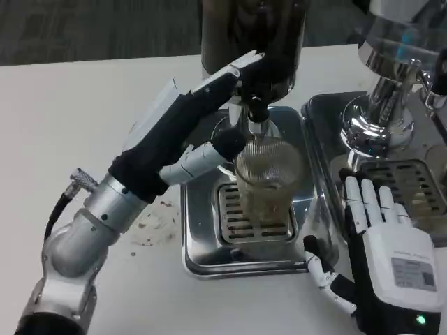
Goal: Grasp the cup under the faucet to collect the drink, then remove the cup.
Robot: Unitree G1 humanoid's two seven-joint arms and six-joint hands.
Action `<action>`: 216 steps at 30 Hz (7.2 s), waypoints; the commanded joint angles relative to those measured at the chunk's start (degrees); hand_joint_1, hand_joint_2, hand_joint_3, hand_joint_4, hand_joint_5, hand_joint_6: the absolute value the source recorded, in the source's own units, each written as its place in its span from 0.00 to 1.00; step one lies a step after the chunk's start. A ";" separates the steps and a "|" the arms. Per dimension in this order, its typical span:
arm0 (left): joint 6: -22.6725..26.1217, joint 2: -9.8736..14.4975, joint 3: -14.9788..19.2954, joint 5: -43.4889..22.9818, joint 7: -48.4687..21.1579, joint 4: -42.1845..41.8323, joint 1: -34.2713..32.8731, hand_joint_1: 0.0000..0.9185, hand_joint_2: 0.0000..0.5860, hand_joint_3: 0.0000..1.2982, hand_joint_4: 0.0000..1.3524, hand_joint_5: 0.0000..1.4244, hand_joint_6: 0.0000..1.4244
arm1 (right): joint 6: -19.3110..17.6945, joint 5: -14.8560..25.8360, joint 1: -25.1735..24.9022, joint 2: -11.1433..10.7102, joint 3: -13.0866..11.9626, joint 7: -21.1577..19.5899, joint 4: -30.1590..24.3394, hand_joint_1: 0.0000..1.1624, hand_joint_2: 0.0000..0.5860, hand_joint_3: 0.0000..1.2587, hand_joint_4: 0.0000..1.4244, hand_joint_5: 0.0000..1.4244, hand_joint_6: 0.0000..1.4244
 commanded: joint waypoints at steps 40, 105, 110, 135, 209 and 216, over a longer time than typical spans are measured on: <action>-1.19 12.58 -8.06 43.43 36.54 -9.05 9.74 0.00 0.21 0.18 0.01 0.15 0.11 | -0.52 1.47 -0.93 -0.97 -0.10 0.98 1.08 0.26 0.70 0.00 0.00 0.00 0.05; 1.09 15.49 -9.47 40.00 42.64 -7.47 7.92 0.00 0.27 0.19 0.01 0.15 0.10 | -24.30 36.17 -23.89 1.93 -7.95 20.92 24.50 0.51 0.32 0.00 0.00 0.00 0.00; 1.80 14.95 -5.17 37.00 45.60 -9.87 9.01 0.00 0.28 0.14 0.00 0.11 0.06 | -25.78 37.12 -23.97 2.38 -8.68 21.22 25.50 0.51 0.32 0.00 0.00 0.00 0.00; -5.22 12.09 -0.38 28.34 42.13 -11.46 10.11 0.00 0.27 0.12 0.00 0.12 0.07 | -28.16 37.16 -24.50 2.96 -8.23 20.82 27.59 0.51 0.32 0.00 0.00 0.00 0.00; 8.38 9.84 5.48 29.98 48.66 -2.41 25.50 0.00 0.34 0.09 0.00 0.07 0.02 | -36.35 43.71 -31.70 10.58 -9.67 23.09 46.39 0.79 0.31 0.04 0.24 0.22 0.26; 8.66 9.99 5.84 29.87 48.46 -3.41 26.43 0.00 0.34 0.09 0.00 0.07 0.02 | -36.95 43.49 -33.03 11.32 -10.61 20.09 48.33 0.82 0.32 0.21 0.34 0.30 0.33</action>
